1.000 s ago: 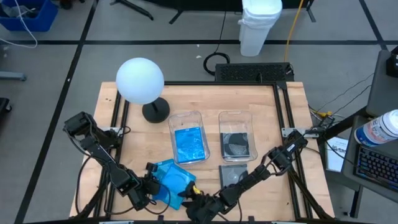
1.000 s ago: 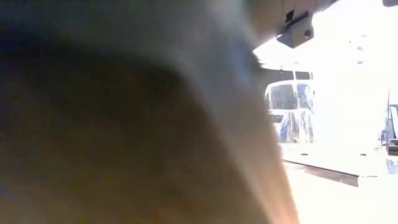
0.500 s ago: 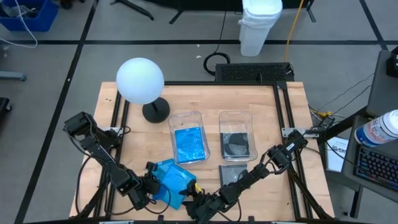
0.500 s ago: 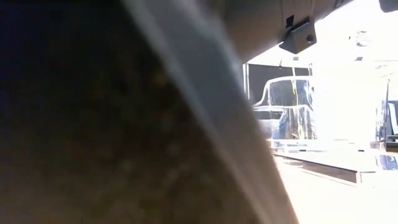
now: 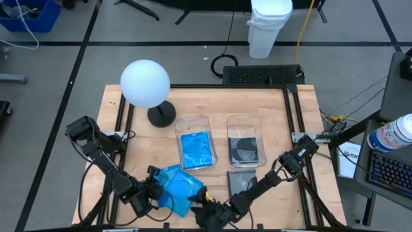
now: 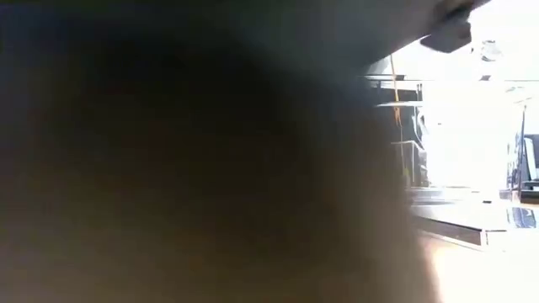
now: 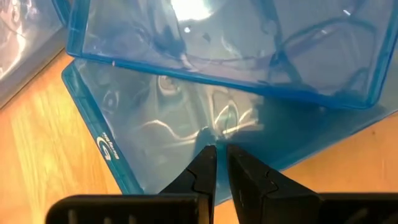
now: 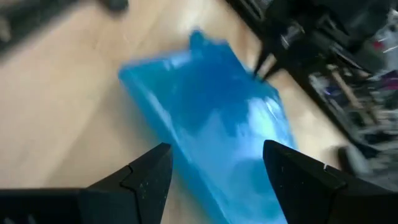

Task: Pick & place jewel cases by type
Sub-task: Put the blue CD case into the left transparent bin

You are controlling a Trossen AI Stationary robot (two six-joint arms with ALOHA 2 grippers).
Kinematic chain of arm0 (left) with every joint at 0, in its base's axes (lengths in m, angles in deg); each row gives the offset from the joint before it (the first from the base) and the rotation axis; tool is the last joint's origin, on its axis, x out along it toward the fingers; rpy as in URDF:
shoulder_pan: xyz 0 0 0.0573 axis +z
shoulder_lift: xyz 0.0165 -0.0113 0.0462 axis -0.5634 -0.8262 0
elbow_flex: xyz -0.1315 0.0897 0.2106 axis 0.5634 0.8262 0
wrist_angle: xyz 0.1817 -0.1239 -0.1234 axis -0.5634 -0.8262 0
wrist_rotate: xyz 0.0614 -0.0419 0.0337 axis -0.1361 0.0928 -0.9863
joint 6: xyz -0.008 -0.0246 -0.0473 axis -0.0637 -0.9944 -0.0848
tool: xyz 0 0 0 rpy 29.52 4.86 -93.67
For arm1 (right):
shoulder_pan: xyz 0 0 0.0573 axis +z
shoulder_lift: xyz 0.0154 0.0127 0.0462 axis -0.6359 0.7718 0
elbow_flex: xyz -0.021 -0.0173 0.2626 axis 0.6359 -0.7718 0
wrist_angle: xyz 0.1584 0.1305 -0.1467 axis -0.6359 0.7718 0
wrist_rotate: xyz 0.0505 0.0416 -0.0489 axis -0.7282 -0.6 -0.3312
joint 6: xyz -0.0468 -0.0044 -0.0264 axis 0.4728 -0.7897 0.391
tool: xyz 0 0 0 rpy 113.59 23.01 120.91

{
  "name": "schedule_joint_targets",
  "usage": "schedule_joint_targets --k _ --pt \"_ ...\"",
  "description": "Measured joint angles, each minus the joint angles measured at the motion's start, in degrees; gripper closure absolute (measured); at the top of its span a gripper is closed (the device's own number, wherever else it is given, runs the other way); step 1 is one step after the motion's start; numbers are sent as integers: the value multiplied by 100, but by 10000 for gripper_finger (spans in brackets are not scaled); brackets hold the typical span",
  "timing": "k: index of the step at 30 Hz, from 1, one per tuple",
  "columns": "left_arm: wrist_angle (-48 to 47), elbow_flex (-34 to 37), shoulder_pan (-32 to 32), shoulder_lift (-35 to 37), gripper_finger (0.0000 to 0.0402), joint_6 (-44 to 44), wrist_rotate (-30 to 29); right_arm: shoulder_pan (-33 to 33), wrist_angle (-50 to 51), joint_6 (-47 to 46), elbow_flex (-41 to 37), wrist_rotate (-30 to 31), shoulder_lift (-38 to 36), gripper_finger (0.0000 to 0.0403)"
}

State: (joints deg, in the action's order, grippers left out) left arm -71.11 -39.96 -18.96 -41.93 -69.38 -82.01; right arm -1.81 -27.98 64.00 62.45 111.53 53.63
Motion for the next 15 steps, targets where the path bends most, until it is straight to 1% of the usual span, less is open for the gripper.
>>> schedule_joint_targets --k 2,4,6,7,9,12,15 --pt "6 0 -22 2 355 -4 -28 101 259 176 -28 370 -173 163" --pt "5 0 -45 4 355 -9 -69 187 413 49 -39 477 -396 163" --pt "2 0 -60 7 355 -9 -114 233 513 -460 -26 460 -719 163" --pt "4 0 -70 7 355 -9 -116 237 640 -873 -2 357 -889 163" --pt "1 0 -98 7 355 33 -176 152 1094 -2076 5 -83 -1188 163" --pt "-12 -2 -159 7 355 211 -300 -108 2017 -4177 -12 -1006 -1529 163" --pt "-20 -2 -200 7 355 278 -311 -382 2709 -5797 -3 -2010 -1812 163"
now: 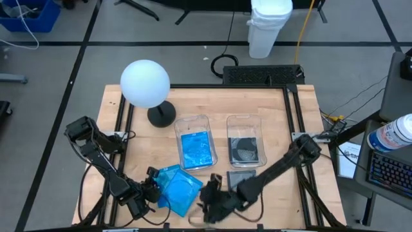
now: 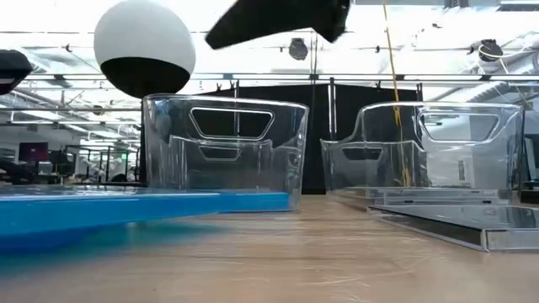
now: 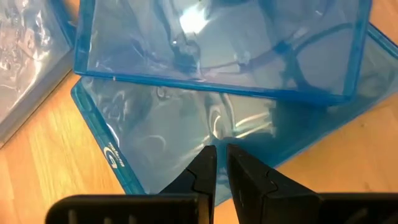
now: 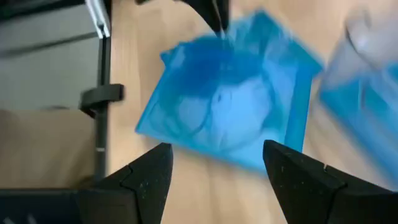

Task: Pick & place jewel cases by type
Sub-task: Put the blue CD case into the left transparent bin

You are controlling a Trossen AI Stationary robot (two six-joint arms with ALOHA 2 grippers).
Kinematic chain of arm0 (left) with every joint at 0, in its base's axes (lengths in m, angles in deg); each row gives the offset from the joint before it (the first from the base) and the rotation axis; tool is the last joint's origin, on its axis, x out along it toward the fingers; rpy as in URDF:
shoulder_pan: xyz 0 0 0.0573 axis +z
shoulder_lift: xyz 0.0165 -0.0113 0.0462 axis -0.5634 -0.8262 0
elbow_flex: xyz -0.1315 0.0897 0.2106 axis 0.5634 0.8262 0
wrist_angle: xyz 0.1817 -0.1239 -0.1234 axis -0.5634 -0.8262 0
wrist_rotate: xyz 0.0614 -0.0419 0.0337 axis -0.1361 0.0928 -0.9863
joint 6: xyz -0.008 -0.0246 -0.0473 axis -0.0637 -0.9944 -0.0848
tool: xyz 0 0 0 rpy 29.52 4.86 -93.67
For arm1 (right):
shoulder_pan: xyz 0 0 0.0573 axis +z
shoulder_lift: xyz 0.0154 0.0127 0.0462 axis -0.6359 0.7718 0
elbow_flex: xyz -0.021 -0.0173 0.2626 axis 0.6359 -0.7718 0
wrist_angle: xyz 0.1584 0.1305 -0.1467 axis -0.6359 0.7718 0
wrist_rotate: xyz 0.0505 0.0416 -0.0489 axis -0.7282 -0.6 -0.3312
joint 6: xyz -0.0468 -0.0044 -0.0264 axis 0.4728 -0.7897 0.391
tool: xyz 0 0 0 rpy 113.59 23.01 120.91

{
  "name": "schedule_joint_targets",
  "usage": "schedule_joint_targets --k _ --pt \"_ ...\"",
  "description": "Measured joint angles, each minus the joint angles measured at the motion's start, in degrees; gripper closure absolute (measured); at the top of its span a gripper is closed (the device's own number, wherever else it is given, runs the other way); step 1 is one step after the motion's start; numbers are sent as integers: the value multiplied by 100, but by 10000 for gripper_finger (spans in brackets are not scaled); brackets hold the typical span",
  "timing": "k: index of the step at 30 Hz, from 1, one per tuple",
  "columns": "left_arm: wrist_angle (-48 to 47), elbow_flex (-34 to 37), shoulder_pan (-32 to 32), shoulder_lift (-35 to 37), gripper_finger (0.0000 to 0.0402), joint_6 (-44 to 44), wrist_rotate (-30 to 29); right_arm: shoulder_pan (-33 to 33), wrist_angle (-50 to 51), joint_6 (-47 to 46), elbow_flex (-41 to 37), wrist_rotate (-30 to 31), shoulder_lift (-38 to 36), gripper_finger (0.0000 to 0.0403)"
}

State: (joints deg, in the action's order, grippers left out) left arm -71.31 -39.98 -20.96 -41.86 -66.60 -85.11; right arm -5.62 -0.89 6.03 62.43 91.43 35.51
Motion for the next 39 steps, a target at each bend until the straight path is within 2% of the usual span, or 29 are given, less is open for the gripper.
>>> schedule_joint_targets --k 6,9,12,18,22,25,32,36,39 --pt "-41 0 -54 2 355 19 -115 -314 583 -1568 -14 -1338 82 163" --pt "-142 -2 -122 2 355 28 -255 -394 501 -1951 -138 -1437 51 163" --pt "-271 -2 -213 2 355 28 -464 -471 157 -2245 -597 -1419 45 163" --pt "-336 -2 -476 58 355 26 -715 -685 -2061 -3157 -1912 -1853 7 163" --pt "-376 -2 -668 259 355 -13 -950 -818 -3448 -3415 -2706 -1850 -7 163" --pt "-401 -2 -820 468 355 -26 -1088 -886 -4039 -3687 -3101 -1848 -33 163" --pt "-272 -2 -1013 697 355 -4 -1057 -1046 -4277 -3872 -3427 -1825 -24 163" --pt "-250 -2 -951 697 355 -184 -992 -1097 -4013 -3976 -3366 -1933 -12 163" --pt "-251 -2 -922 697 355 -227 -997 -1136 -3342 -3875 -3078 -2143 1 164"
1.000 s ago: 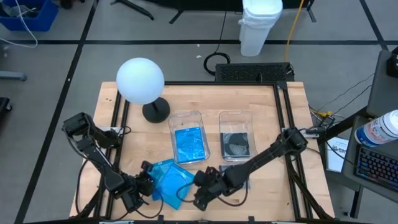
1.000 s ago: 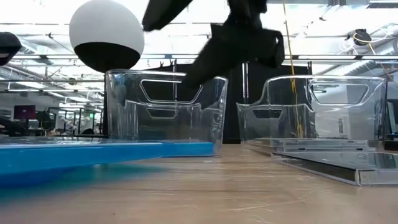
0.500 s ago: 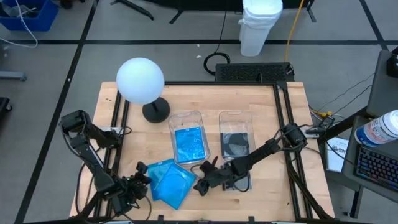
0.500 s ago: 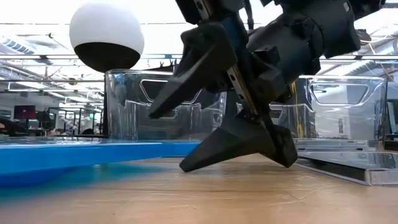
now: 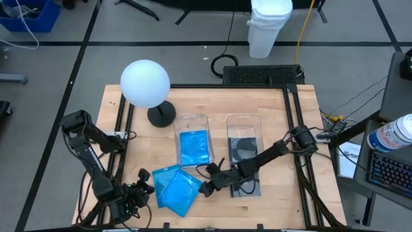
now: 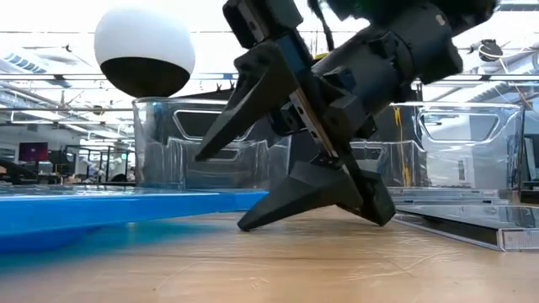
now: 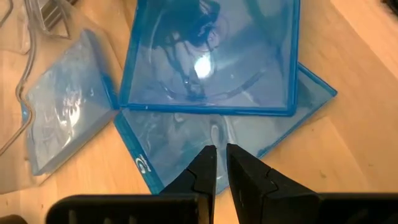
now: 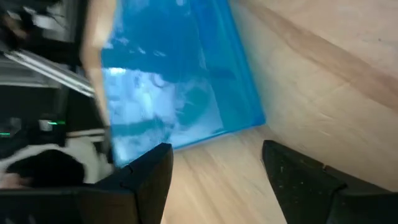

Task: Pick & place jewel cases by type
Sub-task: Put the blue CD case into the left transparent bin

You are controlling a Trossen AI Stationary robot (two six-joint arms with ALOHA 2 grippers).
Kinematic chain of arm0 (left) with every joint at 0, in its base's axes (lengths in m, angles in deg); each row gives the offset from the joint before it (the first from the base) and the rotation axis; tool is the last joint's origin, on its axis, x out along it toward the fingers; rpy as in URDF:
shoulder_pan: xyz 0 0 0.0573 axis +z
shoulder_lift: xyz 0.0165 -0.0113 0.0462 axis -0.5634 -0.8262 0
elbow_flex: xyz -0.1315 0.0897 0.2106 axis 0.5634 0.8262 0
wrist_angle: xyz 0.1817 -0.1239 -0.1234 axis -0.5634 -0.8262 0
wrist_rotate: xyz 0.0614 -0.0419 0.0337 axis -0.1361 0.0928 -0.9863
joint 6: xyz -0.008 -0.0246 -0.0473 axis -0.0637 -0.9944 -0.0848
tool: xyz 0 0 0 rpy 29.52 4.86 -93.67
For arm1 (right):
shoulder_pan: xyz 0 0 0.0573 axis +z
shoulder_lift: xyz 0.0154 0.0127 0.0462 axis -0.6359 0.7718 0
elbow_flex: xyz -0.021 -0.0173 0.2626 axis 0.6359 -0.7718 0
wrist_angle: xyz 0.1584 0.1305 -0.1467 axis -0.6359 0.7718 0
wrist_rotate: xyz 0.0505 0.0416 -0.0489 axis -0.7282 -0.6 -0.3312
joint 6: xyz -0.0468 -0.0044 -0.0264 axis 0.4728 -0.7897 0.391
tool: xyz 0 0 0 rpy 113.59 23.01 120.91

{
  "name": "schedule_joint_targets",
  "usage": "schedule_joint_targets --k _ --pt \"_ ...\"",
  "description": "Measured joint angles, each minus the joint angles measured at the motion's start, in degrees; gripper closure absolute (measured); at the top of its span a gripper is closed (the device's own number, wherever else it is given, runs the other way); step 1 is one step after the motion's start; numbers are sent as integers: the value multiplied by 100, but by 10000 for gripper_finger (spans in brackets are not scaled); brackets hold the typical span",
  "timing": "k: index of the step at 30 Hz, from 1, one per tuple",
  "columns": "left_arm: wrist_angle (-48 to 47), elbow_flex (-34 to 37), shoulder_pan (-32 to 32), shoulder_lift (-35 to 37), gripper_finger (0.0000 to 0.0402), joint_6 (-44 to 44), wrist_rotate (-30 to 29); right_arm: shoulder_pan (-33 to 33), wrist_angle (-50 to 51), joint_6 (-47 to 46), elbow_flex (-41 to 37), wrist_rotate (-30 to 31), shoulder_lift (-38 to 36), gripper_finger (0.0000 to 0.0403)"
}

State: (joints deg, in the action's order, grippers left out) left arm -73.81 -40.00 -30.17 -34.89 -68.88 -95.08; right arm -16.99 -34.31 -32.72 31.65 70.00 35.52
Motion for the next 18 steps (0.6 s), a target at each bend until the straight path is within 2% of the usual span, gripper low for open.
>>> schedule_joint_targets --k 4,11,18 --pt "41 0 -9 0 355 20 0 -24 765 279 359 68 17 169" --pt "176 0 -4 -69 355 -79 25 -85 749 308 417 311 11 172" --pt "580 0 -4 -492 355 139 374 -98 753 326 415 688 11 172"
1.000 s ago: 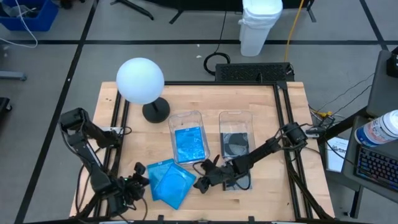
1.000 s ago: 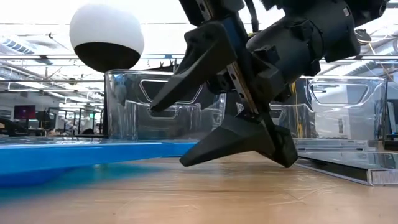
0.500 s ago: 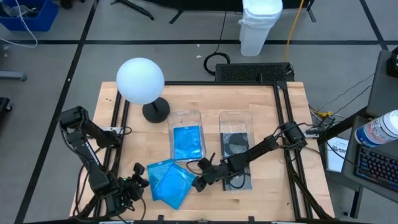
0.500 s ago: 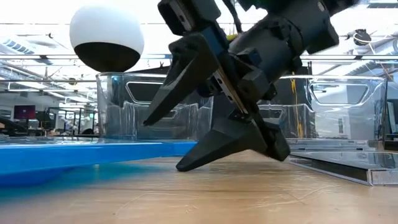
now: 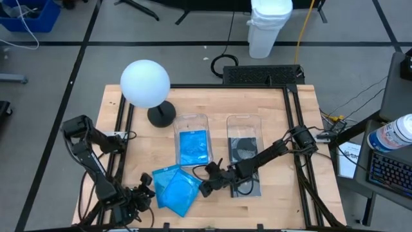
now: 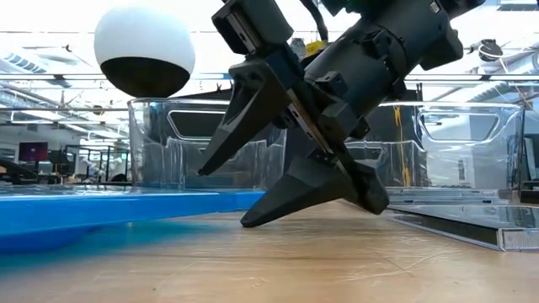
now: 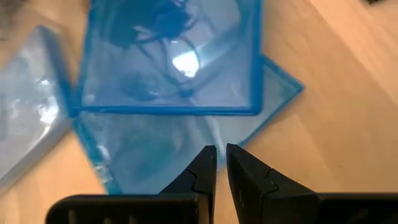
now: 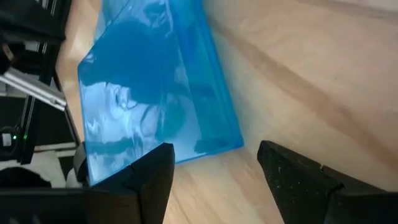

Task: Pick & place jewel cases by type
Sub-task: Put the blue CD case into the left transparent bin

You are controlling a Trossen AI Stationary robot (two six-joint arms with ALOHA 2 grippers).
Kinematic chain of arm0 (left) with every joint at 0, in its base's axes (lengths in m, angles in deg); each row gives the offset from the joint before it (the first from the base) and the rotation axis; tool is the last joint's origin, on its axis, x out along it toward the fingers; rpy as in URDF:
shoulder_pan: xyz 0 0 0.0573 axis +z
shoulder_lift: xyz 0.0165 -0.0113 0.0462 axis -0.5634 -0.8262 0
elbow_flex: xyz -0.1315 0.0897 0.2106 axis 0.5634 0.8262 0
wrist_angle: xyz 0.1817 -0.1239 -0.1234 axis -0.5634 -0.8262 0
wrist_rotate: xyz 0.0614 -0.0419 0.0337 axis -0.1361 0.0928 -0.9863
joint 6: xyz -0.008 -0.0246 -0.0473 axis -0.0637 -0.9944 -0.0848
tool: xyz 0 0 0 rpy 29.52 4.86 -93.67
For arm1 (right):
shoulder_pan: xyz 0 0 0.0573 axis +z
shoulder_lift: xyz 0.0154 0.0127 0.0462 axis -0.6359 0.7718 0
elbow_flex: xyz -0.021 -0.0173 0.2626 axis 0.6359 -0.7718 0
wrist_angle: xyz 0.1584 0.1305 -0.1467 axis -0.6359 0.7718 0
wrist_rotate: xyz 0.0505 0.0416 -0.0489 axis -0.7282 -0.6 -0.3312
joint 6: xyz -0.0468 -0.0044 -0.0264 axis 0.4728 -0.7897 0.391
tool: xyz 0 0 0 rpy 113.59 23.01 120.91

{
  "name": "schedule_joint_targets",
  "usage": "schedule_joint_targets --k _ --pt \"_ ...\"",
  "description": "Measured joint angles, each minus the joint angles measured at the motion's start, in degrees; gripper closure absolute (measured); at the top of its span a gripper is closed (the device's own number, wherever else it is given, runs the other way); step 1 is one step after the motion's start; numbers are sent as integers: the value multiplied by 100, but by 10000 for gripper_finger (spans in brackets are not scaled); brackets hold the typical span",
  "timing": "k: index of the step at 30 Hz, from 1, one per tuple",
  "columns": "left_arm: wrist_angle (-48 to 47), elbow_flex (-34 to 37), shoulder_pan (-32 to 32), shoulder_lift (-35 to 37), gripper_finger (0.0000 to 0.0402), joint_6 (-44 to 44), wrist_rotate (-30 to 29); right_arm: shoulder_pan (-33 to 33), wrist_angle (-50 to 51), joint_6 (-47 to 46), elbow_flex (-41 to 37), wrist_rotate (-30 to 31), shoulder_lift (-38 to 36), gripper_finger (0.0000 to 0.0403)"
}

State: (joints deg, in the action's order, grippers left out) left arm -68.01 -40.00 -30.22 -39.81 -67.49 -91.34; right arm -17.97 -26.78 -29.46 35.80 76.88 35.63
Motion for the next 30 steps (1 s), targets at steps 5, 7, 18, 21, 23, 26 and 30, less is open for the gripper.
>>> schedule_joint_targets --k 5,7,18,21,23,26,30 --pt "351 0 5 -273 355 225 134 -11 -5 13 -2 217 0 172" --pt "362 0 44 -342 355 252 201 -32 -15 64 -2 239 0 172" --pt "746 2 430 -455 355 741 569 -44 -342 274 -9 288 -4 172" --pt "802 2 512 -455 355 831 634 -44 -356 310 -9 288 -1 172" --pt "801 2 543 -455 355 834 638 -44 -373 322 -9 287 0 172" --pt "803 2 574 -455 355 858 638 -1 -408 392 -9 291 2 172" --pt "815 2 638 -455 355 874 638 24 -584 451 -11 287 7 172"
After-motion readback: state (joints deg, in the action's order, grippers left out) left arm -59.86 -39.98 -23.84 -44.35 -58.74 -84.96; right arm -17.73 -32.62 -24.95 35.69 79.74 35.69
